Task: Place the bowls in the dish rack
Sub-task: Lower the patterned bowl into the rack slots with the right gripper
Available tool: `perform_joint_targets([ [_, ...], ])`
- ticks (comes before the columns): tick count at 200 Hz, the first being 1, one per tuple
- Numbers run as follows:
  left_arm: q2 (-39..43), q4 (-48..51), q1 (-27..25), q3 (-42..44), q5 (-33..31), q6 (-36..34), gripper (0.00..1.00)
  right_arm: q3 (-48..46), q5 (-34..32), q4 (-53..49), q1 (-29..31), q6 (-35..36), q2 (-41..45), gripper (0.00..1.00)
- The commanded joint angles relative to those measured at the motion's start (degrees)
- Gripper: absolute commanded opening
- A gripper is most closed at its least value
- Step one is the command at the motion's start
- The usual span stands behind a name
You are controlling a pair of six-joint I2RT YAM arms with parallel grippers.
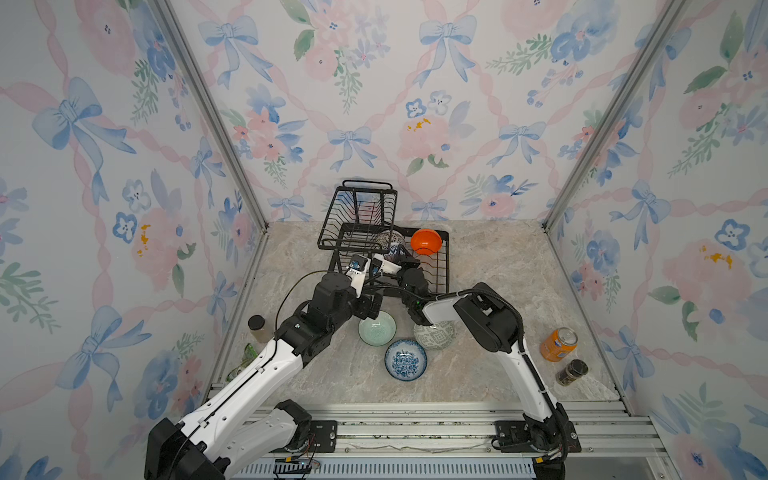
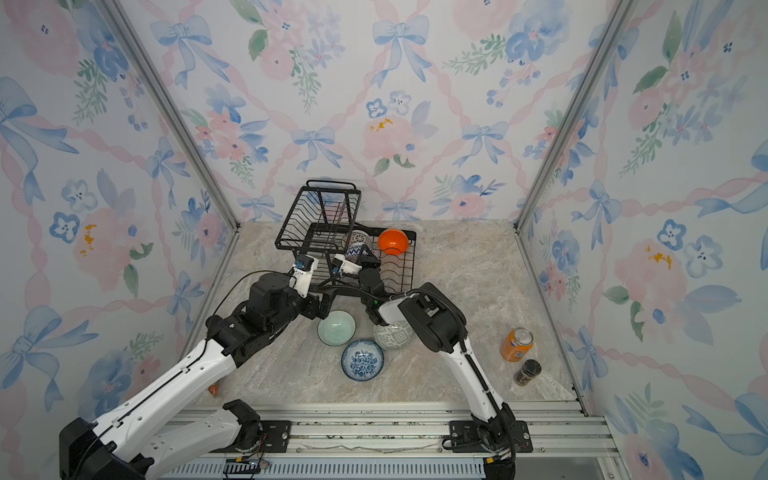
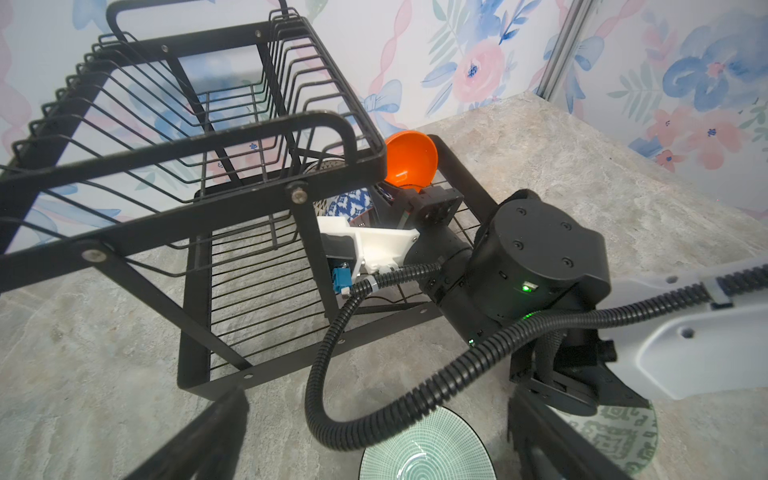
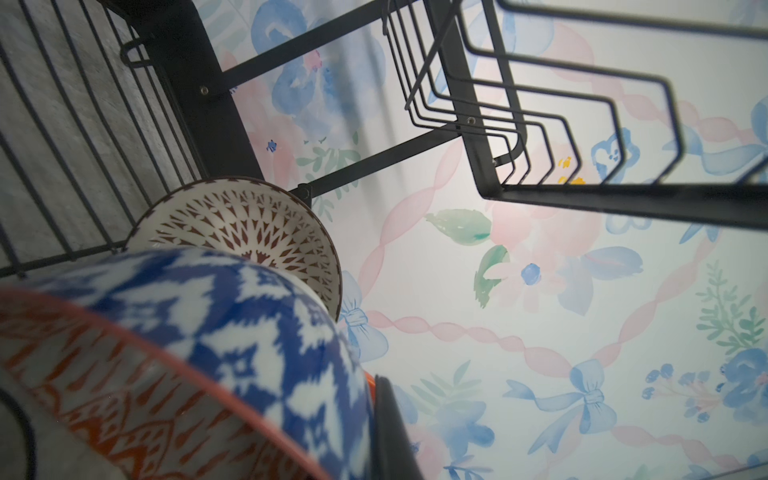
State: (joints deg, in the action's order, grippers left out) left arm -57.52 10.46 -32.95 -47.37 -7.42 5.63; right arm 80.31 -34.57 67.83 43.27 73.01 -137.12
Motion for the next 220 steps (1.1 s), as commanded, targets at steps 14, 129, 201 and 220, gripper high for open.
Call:
perform_joint_targets([
  [14,0.9,0.29,0.35,1.05,0.21,0.96,0.98,-1.22,-0.94,-0.65,0.76,-1.92,2.73,0.0],
  [129,1.37,0.29,0.43,1.67,0.17,1.4,0.98,8.61,-9.17,-3.54,1.82,2.0,-3.6,0.0],
  [201,1.1,0.2,0.43,1.64,0.17,1.4,0.98,5.66,-7.08,-3.76,1.84,0.81,-3.29,0.13],
  [220,0.83,0.24,0.42,1.5,0.3,1.4,0.98,4.9,-6.3,-3.59,1.91,0.38,-2.86,0.17],
])
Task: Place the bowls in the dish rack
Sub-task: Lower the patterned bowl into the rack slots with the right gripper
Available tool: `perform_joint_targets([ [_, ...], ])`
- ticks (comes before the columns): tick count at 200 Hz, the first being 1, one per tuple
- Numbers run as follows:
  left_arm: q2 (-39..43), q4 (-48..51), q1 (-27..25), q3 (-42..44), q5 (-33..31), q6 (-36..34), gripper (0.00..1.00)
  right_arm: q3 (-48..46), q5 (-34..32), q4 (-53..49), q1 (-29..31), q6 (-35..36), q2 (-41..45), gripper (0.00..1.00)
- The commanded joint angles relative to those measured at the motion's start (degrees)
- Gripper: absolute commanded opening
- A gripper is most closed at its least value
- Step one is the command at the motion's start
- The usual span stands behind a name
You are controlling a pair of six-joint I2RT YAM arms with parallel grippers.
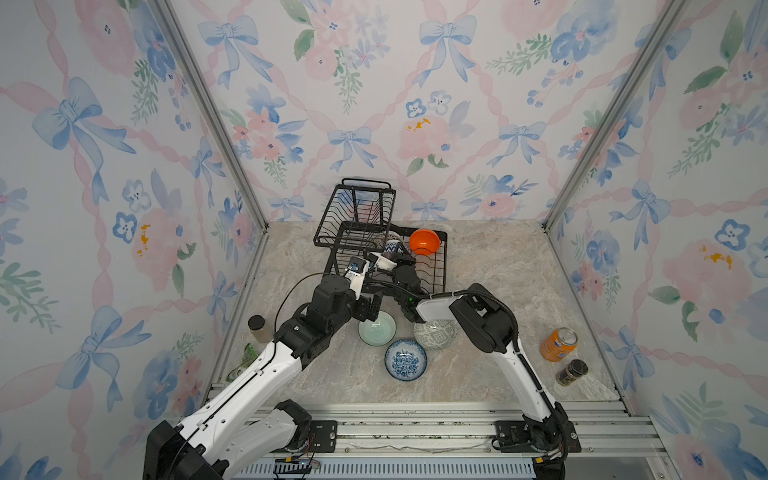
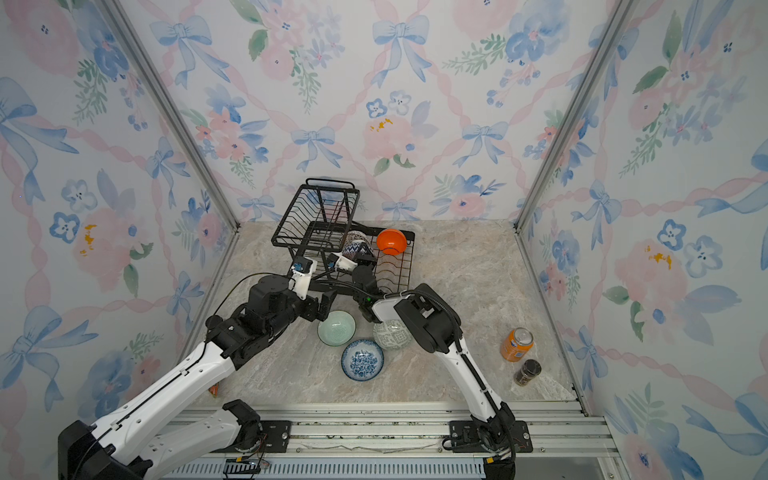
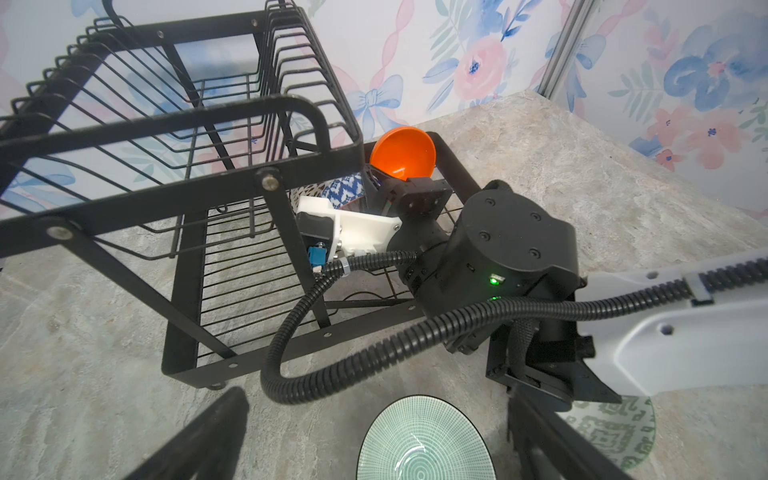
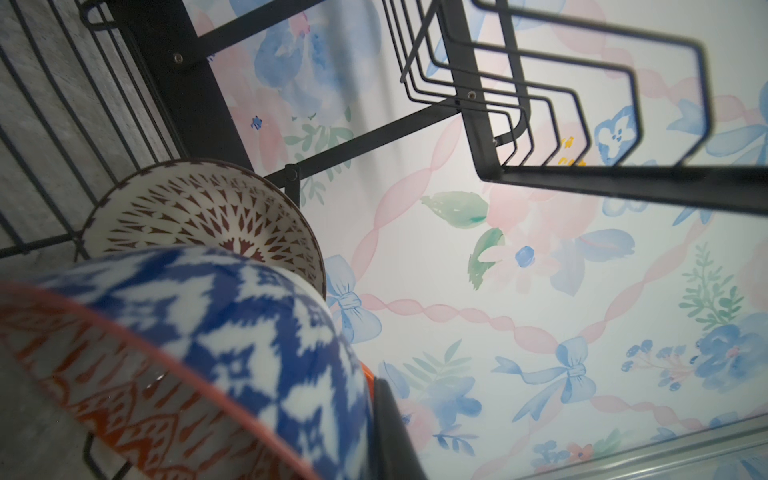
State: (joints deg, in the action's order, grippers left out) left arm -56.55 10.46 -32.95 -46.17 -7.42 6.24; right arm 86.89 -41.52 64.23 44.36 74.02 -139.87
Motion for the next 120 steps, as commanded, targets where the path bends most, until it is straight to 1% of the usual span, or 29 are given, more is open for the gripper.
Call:
perform_joint_targets([
  [1,-0.13,0.25,0.43,0.29,0.3,0.79,0.98,-1.7,0.65,0.02,0.82,-0.67,-0.12,0.17],
  [28,-0.22,0.18,0.43,0.03,0.34,0.75,0.98,-2.53,1.81,0.36,0.75,-0.99,0.29,0.19],
  [82,-0.21,0.2,0.43,0.01,0.48,0.71,0.98,-3.62,3.23,0.64,0.68,-1.59,1.06,0.19],
  [120,-0.22,0.21,0.43,0.12,0.52,0.79,0.98,-4.88,4.84,0.04,0.61,-3.48,2.67,0.19],
])
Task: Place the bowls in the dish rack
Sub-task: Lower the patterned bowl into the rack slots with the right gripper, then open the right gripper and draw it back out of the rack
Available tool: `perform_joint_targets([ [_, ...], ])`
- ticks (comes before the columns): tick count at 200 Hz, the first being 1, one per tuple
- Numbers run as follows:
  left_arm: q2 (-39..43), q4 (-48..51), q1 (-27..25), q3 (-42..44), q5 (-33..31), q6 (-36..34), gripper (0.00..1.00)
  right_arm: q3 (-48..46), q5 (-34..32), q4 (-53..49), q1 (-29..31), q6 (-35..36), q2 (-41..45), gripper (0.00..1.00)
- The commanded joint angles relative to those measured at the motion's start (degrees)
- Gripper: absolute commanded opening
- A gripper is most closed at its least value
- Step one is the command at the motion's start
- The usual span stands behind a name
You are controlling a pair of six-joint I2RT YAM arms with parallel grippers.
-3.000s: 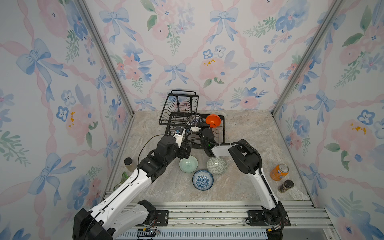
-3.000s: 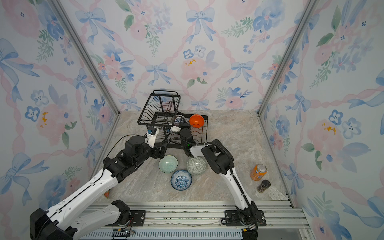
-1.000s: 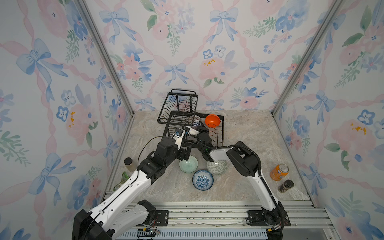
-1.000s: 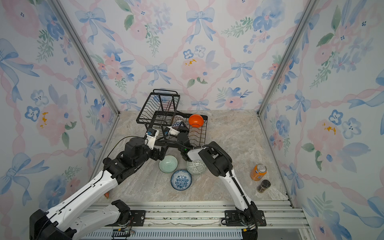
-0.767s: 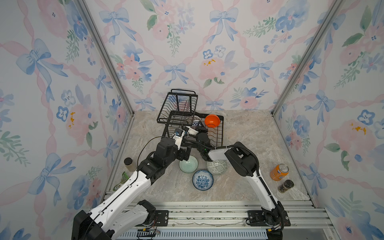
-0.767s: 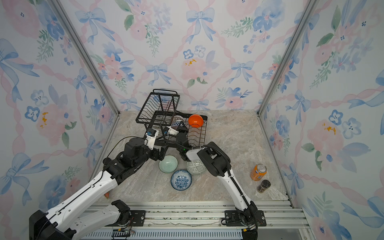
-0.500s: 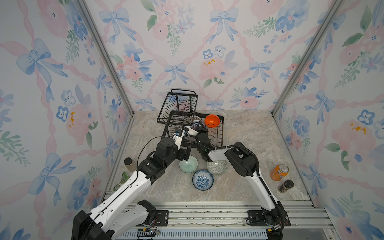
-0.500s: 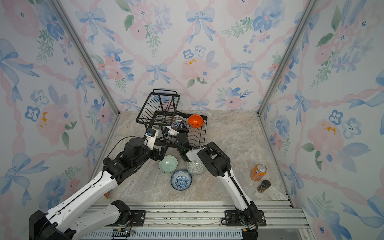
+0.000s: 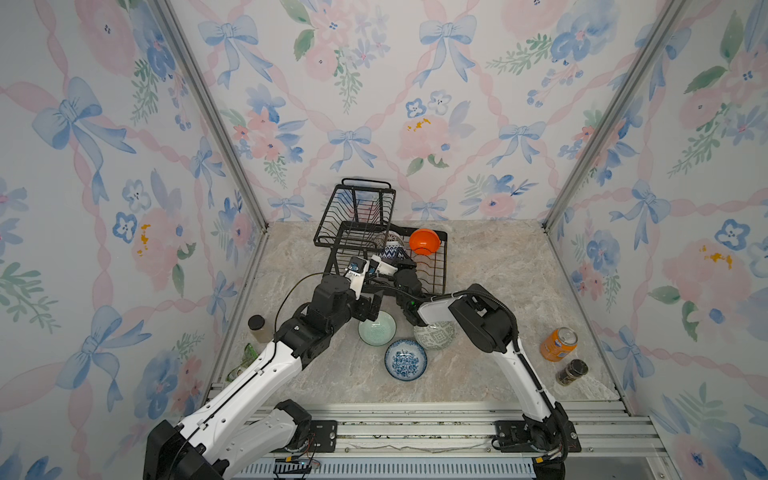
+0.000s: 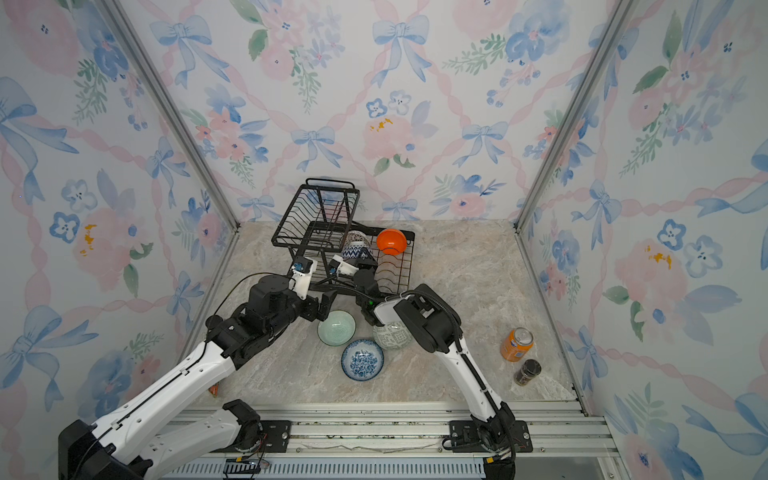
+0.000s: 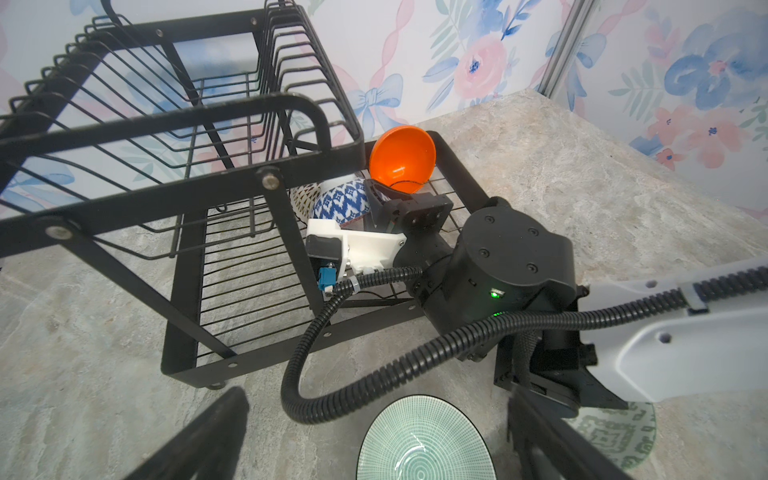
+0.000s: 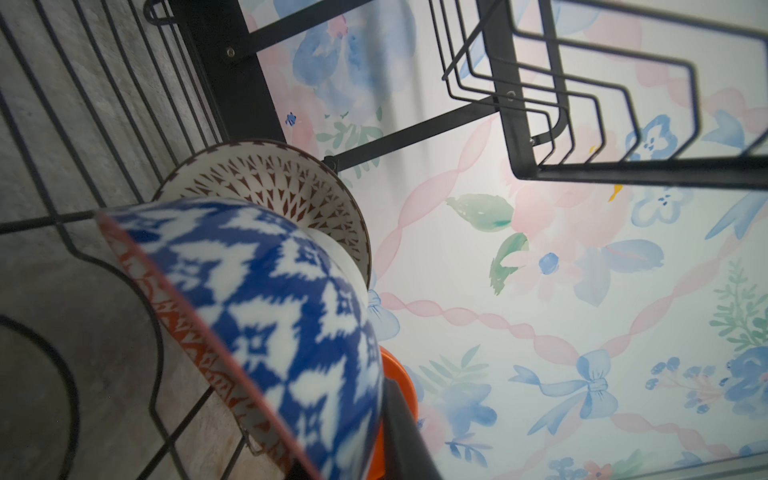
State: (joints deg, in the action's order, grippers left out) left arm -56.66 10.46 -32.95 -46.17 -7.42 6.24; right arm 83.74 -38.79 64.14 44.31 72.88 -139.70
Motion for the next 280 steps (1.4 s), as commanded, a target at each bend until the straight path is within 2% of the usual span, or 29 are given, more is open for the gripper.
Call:
perform_joint_targets([
  [1,-0.11,0.2,0.43,0.16,0.54,0.79,0.98,-1.78,2.16,0.03,0.67,-2.41,2.58,0.19],
  [72,0.56,0.21,0.43,0.89,0.3,1.05,0.98,-1.23,4.07,-5.73,-0.04,-5.21,4.52,0.31],
  [125,1.03,0.26,0.43,1.4,0.22,1.32,0.98,-1.23,3.66,-6.09,-0.51,-5.13,5.02,0.33],
  [169,1.47,0.19,0.43,1.55,0.0,1.32,0.98,-5.14,4.05,-4.46,-1.62,-6.85,9.3,0.41],
  [193,1.73,0.18,0.43,1.63,-0.23,1.32,0.98,-9.28,5.01,-5.95,-2.38,-11.44,14.38,0.51],
  [229,1.64,0.23,0.53,1.54,-0.26,1.32,0.98,-16.11,6.94,-11.38,-4.15,-21.46,23.03,0.79],
  [255,1.47,0.17,0.88,1.52,-0.3,1.41,0.98,-17.57,7.1,-14.06,-5.3,-25.69,25.8,1.0],
  [262,1.4,0.1,1.03,1.52,-0.42,1.49,0.98,-18.14,6.95,-14.16,-5.55,-26.72,26.4,0.97],
  [280,1.16,0.15,1.22,1.49,-0.54,1.85,0.98,-19.58,7.09,-16.32,-5.98,-29.52,28.16,0.97],
])
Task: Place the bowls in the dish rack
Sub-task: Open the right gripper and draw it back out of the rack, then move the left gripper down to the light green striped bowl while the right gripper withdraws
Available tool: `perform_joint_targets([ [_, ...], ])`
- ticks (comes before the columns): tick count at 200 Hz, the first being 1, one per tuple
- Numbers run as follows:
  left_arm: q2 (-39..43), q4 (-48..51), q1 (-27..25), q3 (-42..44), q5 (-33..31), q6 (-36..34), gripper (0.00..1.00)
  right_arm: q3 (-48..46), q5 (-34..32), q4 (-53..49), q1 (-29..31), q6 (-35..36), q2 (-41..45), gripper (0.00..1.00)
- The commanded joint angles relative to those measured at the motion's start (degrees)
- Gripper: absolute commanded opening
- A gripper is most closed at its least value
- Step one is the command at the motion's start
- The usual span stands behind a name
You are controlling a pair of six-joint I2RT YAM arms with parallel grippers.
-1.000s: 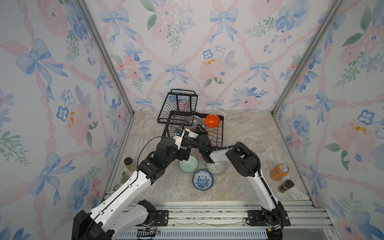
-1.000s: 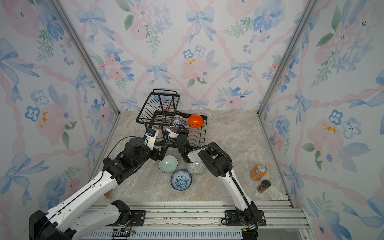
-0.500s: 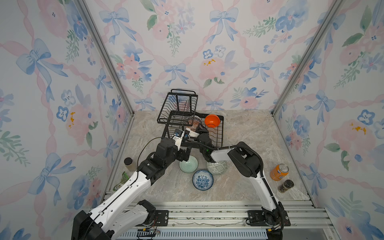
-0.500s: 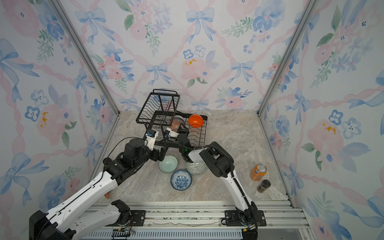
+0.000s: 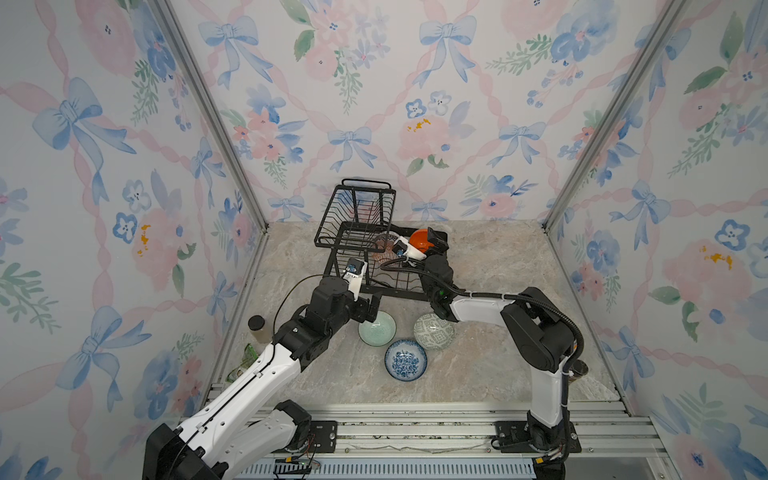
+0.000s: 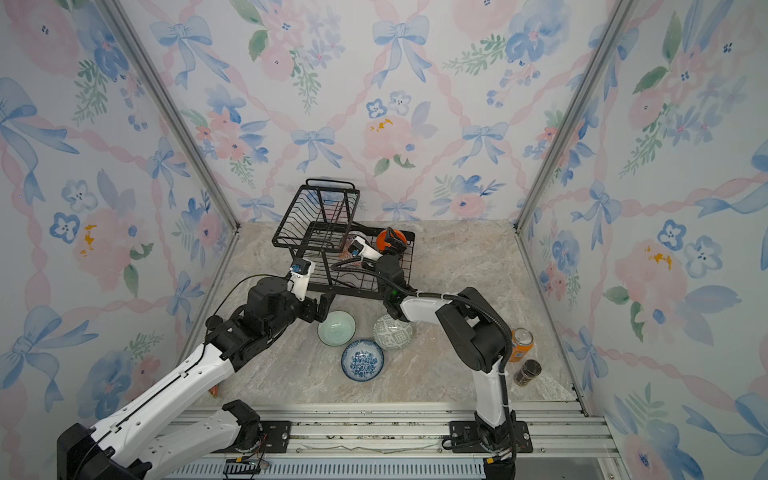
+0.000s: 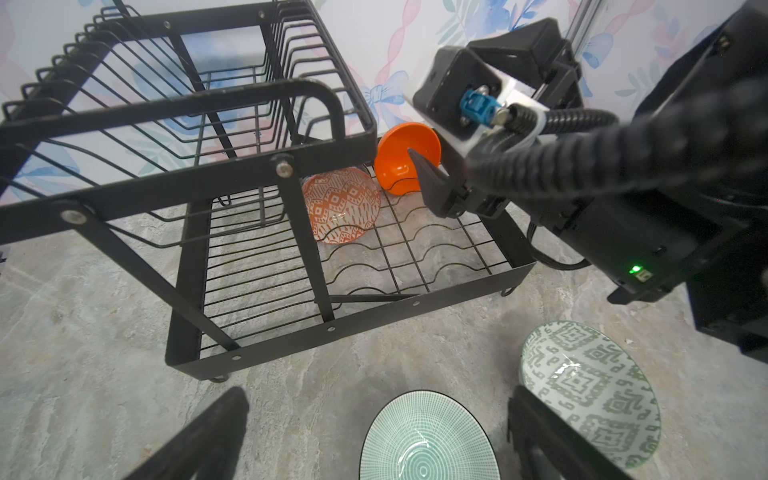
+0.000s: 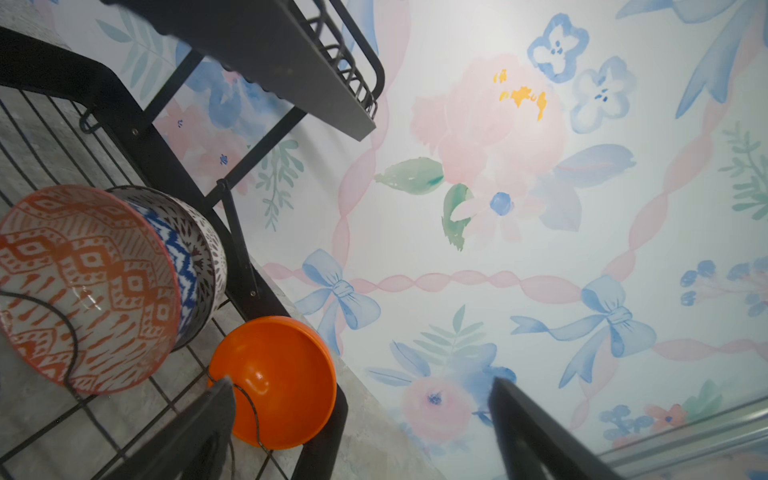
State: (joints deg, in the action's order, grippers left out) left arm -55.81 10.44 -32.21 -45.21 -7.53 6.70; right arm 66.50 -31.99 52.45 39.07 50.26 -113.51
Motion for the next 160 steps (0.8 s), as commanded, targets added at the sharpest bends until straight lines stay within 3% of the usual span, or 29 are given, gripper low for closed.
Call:
perform_joint_targets([
  [1,0.33,0.19,0.52,0.5,-0.4,1.39,0.98,-2.38,0.32,-4.76,-0.79,-7.13,2.06,0.97],
  [25,0.07,0.12,0.65,0.32,-0.29,1.47,0.98,-4.76,-0.02,-7.94,-1.4,-10.55,5.34,0.97],
  [77,-1.96,-0.66,0.66,-0.12,0.3,2.15,0.98,-6.48,5.91,-34.22,-3.6,-29.67,20.29,0.97],
  [118,-0.73,-0.51,0.51,1.16,0.58,3.06,0.98,-8.32,20.88,-54.92,-2.99,-40.41,32.42,0.97],
  [160,0.42,-0.5,0.3,3.95,2.91,4.88,0.98,-6.46,26.37,-74.4,-1.65,-48.58,38.75,0.97],
])
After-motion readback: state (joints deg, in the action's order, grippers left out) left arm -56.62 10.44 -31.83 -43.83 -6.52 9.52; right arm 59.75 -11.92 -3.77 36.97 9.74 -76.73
